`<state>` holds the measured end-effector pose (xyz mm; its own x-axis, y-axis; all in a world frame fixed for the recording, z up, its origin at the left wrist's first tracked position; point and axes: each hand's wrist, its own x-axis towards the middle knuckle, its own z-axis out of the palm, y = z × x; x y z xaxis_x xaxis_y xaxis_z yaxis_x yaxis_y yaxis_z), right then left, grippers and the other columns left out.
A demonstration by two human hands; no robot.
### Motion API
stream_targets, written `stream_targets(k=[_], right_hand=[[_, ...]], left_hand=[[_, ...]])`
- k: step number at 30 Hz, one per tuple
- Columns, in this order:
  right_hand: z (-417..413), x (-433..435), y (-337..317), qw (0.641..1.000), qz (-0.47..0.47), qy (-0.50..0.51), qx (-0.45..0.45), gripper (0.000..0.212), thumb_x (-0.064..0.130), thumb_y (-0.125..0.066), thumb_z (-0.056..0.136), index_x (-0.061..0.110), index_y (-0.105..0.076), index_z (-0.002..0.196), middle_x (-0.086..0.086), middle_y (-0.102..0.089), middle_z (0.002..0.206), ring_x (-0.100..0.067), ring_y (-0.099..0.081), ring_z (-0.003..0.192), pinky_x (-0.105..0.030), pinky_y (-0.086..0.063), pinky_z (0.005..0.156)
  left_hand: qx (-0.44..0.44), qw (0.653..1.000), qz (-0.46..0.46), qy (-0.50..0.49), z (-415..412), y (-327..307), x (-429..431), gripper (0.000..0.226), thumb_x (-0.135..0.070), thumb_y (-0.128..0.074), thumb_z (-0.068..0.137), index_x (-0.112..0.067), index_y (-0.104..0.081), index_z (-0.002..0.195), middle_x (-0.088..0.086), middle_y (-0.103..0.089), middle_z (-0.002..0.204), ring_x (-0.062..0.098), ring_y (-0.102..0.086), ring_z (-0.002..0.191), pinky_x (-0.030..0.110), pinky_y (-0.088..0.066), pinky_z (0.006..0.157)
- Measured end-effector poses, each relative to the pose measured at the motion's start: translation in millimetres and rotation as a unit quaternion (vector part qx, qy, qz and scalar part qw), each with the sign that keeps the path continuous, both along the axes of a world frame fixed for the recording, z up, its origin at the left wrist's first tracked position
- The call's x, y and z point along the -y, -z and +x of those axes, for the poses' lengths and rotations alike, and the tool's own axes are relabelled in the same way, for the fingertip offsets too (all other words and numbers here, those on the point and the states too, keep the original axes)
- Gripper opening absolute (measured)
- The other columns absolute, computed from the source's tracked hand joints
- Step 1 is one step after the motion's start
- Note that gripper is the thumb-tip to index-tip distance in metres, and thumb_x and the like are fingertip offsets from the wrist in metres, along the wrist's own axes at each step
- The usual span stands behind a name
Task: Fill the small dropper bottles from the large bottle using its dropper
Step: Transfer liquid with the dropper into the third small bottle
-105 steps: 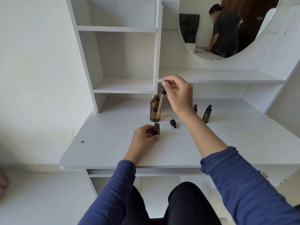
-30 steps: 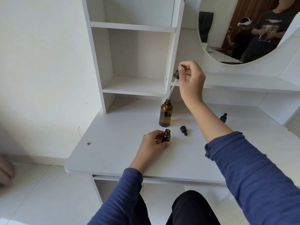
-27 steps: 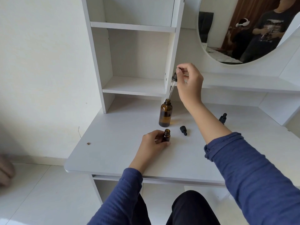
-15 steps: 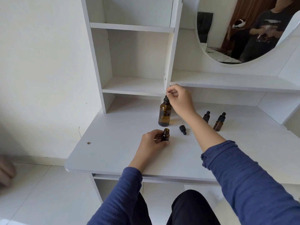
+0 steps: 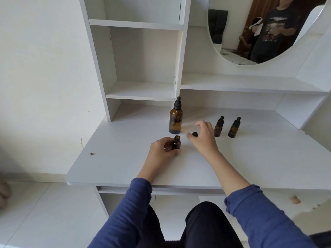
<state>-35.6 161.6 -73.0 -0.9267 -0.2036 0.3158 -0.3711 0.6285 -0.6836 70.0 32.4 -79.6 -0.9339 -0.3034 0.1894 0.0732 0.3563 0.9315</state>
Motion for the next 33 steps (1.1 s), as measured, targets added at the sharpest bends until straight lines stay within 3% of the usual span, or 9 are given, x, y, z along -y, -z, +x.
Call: stream_targets(k=[2,7,12,15,18,23,27,33], right_hand=[[2.3,-2.0,8.4,1.0,0.02,0.01,0.011,0.044,0.021,-0.069,0.079,0.004,-0.047,0.113,-0.014,-0.046,0.117,-0.028,-0.044,0.112,-0.036,-0.04,0.089],[6.1,-3.5,14.8,0.999,-0.014,0.028,-0.021,0.018,0.005,-0.06,0.083,0.001,-0.052,0.099,-0.016,-0.053,0.104,-0.03,-0.051,0.098,-0.037,-0.043,0.081],[19.0,-7.8,5.2,0.98,-0.197,0.033,0.023,0.01,0.007,-0.063,0.082,0.009,-0.058,0.091,-0.008,-0.063,0.093,-0.018,-0.06,0.084,-0.02,-0.047,0.069],[34.8,-10.1,-5.3,0.94,-0.333,0.009,0.074,0.008,0.006,-0.062,0.083,0.014,-0.06,0.084,0.0,-0.063,0.079,-0.017,-0.064,0.072,-0.025,-0.054,0.066],[45.2,-13.1,-19.5,0.923,-0.377,-0.02,0.08,0.01,0.003,-0.059,0.084,0.013,-0.062,0.083,0.001,-0.061,0.071,-0.012,-0.058,0.066,-0.019,-0.05,0.06],[50.9,-13.7,-34.3,0.938,-0.331,-0.081,0.063,0.018,0.0,-0.057,0.081,0.016,-0.064,0.078,0.003,-0.056,0.064,-0.008,-0.049,0.058,-0.016,-0.043,0.057],[52.0,-12.1,-34.7,0.958,-0.263,-0.103,0.056,0.018,0.002,-0.06,0.079,0.019,-0.065,0.078,0.005,-0.061,0.071,-0.006,-0.053,0.065,-0.021,-0.044,0.062],[50.6,-7.6,-52.3,0.98,-0.152,-0.13,-0.003,0.009,0.002,-0.064,0.073,0.01,-0.067,0.077,-0.006,-0.064,0.079,-0.005,-0.049,0.059,-0.007,-0.037,0.054]], left_hand=[[0.0,1.0,-0.011,-0.002,-0.3,-0.2,0.3,0.026,-0.004,-0.07,0.077,-0.009,-0.066,0.102,-0.003,-0.064,0.088,-0.002,-0.059,0.076,-0.001,-0.044,0.069],[-0.001,1.0,-0.003,-0.001,1.8,-1.1,-0.5,0.025,-0.003,-0.07,0.078,-0.007,-0.065,0.102,-0.005,-0.063,0.086,-0.005,-0.058,0.073,-0.002,-0.043,0.066],[-0.004,1.0,-0.004,-0.006,1.0,0.4,-0.5,0.024,-0.006,-0.071,0.077,-0.011,-0.066,0.099,-0.003,-0.065,0.089,0.0,-0.06,0.077,-0.002,-0.044,0.068],[-0.005,1.0,-0.005,-0.01,-0.1,2.2,-0.7,0.024,-0.007,-0.072,0.076,-0.012,-0.066,0.099,-0.001,-0.066,0.09,0.008,-0.062,0.081,0.0,-0.045,0.069],[-0.003,1.0,-0.02,-0.014,-0.8,3.1,-0.2,0.025,-0.01,-0.072,0.077,-0.013,-0.066,0.101,-0.002,-0.066,0.092,0.01,-0.062,0.084,0.001,-0.045,0.07],[-0.005,1.0,-0.011,-0.016,-0.4,2.6,-0.9,0.025,-0.009,-0.073,0.076,-0.011,-0.067,0.1,-0.003,-0.067,0.09,0.009,-0.062,0.082,-0.001,-0.044,0.068],[-0.005,1.0,-0.015,-0.017,0.3,2.0,-0.9,0.026,-0.01,-0.073,0.076,-0.012,-0.066,0.102,-0.002,-0.067,0.093,0.01,-0.062,0.084,0.004,-0.047,0.07],[-0.004,1.0,-0.01,-0.019,0.2,1.8,-1.7,0.025,-0.01,-0.073,0.076,-0.014,-0.067,0.1,-0.002,-0.068,0.091,0.011,-0.064,0.085,0.007,-0.048,0.072]])
